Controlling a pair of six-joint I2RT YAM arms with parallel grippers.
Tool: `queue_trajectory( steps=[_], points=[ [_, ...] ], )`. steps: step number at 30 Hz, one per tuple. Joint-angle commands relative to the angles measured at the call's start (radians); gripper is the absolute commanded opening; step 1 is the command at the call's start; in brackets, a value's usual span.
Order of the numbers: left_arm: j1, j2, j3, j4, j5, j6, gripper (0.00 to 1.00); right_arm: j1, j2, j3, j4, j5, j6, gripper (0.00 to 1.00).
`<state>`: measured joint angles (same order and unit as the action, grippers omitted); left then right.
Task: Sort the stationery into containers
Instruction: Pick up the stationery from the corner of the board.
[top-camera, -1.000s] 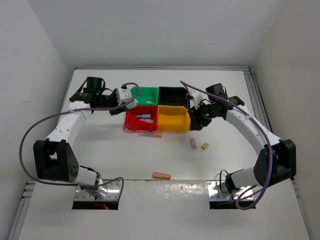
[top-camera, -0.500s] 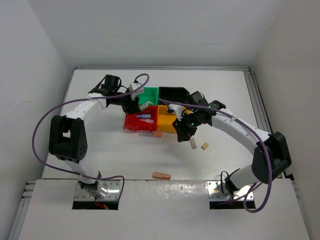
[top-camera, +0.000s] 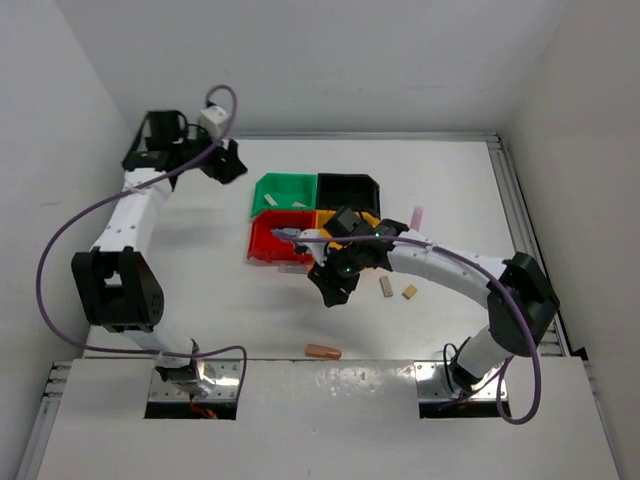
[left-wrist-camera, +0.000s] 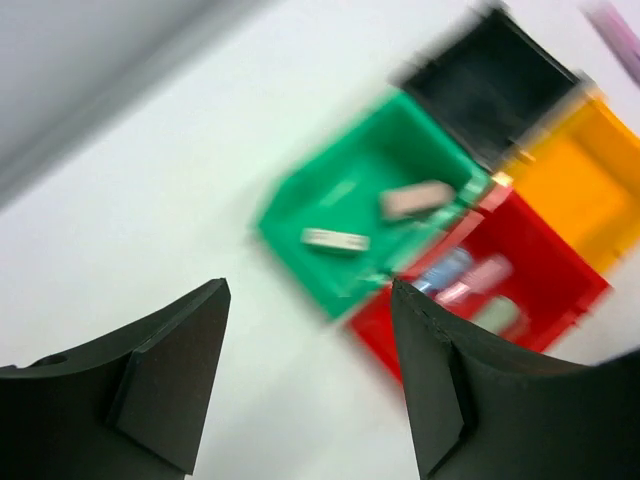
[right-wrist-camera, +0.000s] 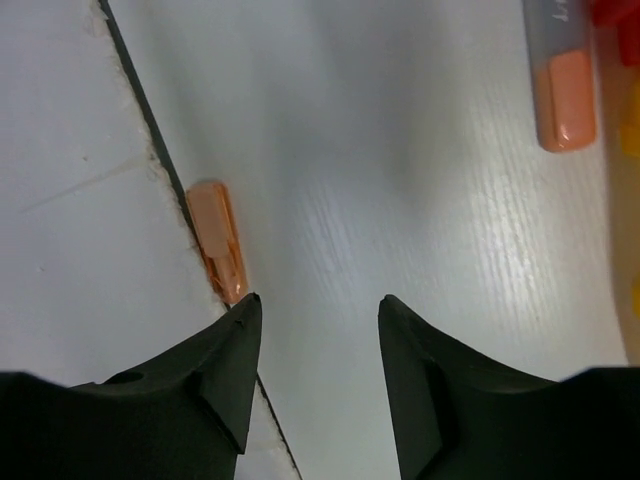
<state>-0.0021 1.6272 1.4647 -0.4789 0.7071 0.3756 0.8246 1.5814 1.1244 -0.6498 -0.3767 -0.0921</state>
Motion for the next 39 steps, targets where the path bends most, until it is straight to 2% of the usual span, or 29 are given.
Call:
queue_trajectory(
  steps=[1,4,6,16,24,27,34,39],
  points=[
    [0.109,-0.096,0.074,0.036,-0.067,-0.170,0.72,0.074,-0.021,-0.040,0.081,0.035,0.080,0.51],
    [0.171,-0.151,0.022,-0.003,-0.089,-0.182,0.72,0.148,-0.037,-0.092,0.114,0.062,0.080,0.52],
    [0.182,-0.210,-0.065,0.000,-0.087,-0.156,0.72,0.191,-0.028,-0.098,0.127,0.068,0.072,0.52],
    [0.209,-0.369,-0.265,0.003,-0.129,-0.121,0.72,0.245,0.054,-0.136,0.176,0.095,0.074,0.52],
    [0.221,-0.460,-0.351,-0.012,-0.166,-0.119,0.72,0.251,0.104,-0.149,0.196,0.098,0.119,0.61],
    [0.223,-0.490,-0.377,-0.024,-0.175,-0.107,0.72,0.306,0.112,-0.167,0.211,0.120,0.111,0.61],
    [0.225,-0.540,-0.414,-0.058,-0.190,-0.058,0.72,0.350,0.132,-0.184,0.240,0.159,0.124,0.61],
    [0.223,-0.566,-0.440,-0.069,-0.202,-0.052,0.72,0.369,0.149,-0.198,0.288,0.268,0.133,0.58]
  ],
)
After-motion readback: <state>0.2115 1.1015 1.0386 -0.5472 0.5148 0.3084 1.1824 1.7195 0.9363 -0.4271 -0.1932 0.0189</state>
